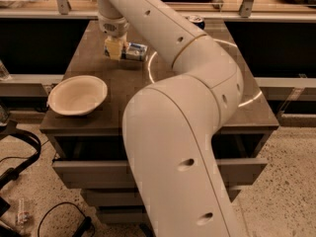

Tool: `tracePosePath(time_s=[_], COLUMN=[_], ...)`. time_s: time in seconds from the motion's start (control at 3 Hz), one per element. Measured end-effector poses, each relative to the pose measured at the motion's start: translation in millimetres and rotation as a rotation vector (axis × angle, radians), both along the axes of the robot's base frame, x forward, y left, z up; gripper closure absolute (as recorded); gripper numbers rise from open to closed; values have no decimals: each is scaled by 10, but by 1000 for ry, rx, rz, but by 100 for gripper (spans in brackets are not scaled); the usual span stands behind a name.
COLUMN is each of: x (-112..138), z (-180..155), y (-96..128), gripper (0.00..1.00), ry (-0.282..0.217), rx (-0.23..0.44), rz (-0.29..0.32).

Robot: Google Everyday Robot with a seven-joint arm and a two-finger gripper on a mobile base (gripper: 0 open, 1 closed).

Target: Place redbull can upright

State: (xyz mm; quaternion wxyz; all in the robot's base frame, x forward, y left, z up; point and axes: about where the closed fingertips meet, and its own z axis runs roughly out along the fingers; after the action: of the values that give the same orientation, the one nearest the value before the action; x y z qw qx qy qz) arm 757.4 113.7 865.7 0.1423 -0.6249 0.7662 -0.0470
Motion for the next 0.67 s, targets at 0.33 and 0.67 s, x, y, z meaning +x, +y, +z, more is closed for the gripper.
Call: tracePosePath(time_s=[0.33,0.67], x=[-160,-315], z=[406,713], y=[-121,-260], gripper=[100,100], ry=[4,18], rx=[101,283], rz=[-7,-16])
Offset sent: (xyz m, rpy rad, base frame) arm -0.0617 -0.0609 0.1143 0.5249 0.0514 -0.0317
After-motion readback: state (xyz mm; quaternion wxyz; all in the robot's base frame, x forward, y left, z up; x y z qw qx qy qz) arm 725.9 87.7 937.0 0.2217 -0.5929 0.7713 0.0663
